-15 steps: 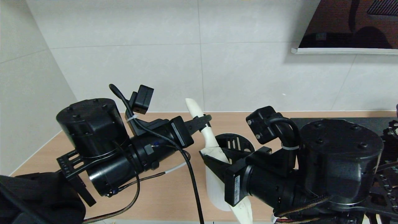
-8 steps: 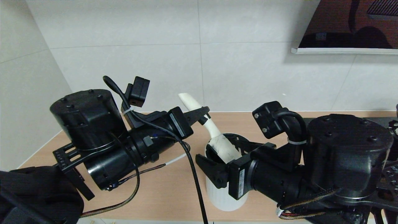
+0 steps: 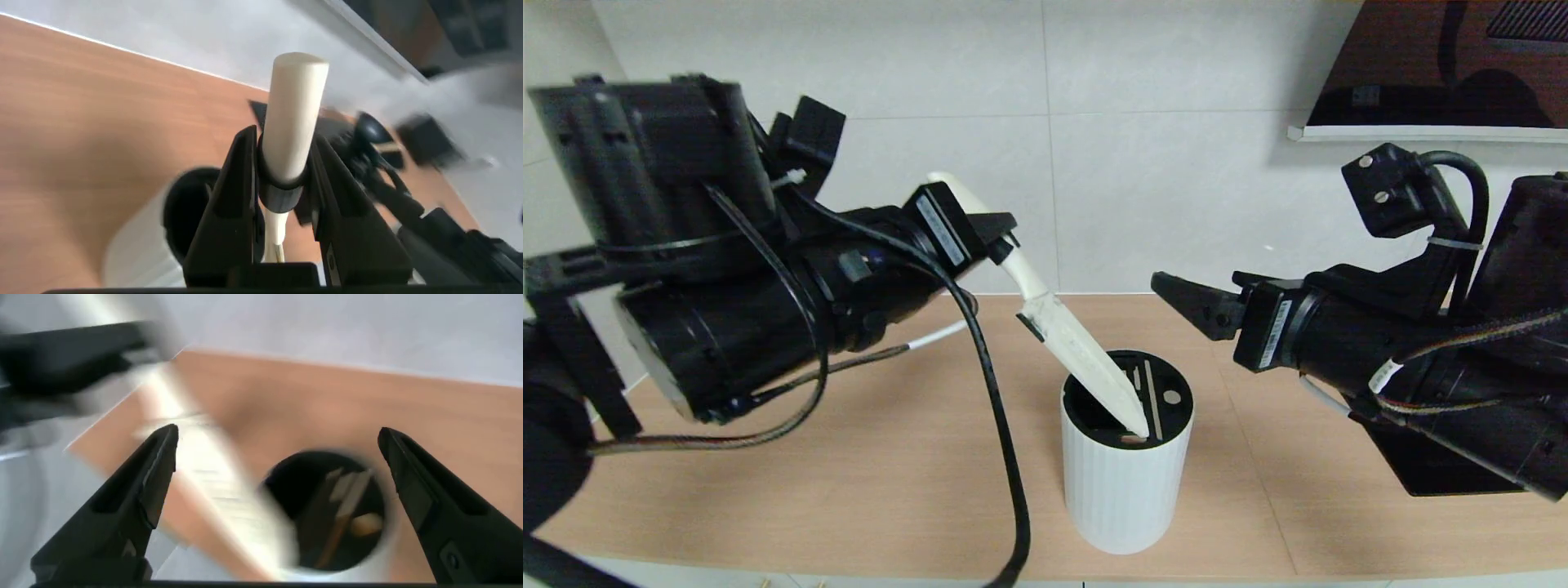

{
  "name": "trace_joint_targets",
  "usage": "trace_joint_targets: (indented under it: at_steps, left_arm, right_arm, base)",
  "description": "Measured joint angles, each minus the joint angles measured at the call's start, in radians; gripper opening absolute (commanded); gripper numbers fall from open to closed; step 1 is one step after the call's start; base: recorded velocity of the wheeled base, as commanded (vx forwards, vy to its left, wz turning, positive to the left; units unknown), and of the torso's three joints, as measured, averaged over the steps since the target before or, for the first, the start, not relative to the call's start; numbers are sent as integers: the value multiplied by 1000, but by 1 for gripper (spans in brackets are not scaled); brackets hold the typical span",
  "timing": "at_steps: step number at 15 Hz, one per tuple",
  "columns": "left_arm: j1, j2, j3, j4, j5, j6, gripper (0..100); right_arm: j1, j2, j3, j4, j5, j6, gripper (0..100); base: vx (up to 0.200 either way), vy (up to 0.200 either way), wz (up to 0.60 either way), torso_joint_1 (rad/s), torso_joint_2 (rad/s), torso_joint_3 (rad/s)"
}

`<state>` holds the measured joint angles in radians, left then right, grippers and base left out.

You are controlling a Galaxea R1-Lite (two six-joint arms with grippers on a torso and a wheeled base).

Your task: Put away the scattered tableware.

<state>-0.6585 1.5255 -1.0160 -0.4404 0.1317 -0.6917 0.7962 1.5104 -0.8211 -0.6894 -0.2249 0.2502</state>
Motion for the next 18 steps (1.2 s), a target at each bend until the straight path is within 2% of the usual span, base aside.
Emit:
trace_joint_targets:
  at_steps: [1,2,5,6,7,9,10,12,15,17,18]
  left_arm:
    - [-2,-17,-50,74,28,29,0]
    - [-8,-28,-78,93,49,56,0]
    - [-76,-20,-128,100,186,198,0]
    - [-106,-10,-140,99,250,229,0]
    - [-153,3,-149,98,346,275,0]
    - [-246,30,-157,84,488,343,0]
    - [-282,42,-151,56,519,376,0]
    - [-307,62,-117,-17,533,435,0]
    - [-317,99,-63,-165,571,527,0]
    - [-318,124,-27,-298,580,602,0]
    - [-319,139,-10,-344,583,625,0]
  right_arm:
    - [-15,-5,-1,0,1,-1,100]
    - [-23,-8,-2,1,2,-8,100]
    - [-47,-13,-2,1,2,-21,100]
    - [-50,-13,-2,1,3,-21,100]
    - [-51,-13,-2,1,3,-23,100]
    - [-53,-13,-1,1,2,-29,100]
    - [-53,-13,1,1,2,-34,100]
    - [-54,-13,2,1,1,-36,100]
    - [-54,-13,3,1,1,-36,100]
    - [-54,-12,3,1,1,-36,100]
    - [-54,-10,3,0,1,-36,100]
  base:
    - [0,0,0,0,0,0]
    - [0,0,0,0,0,0]
    - [0,0,0,0,0,0]
    - [0,0,0,0,0,0]
    - [0,0,0,0,0,0]
    - [0,0,0,0,0,0]
    - [0,0,0,0,0,0]
    - [0,0,0,0,0,0]
    - [0,0,0,0,0,0]
    - [0,0,0,0,0,0]
    - [0,0,0,0,0,0]
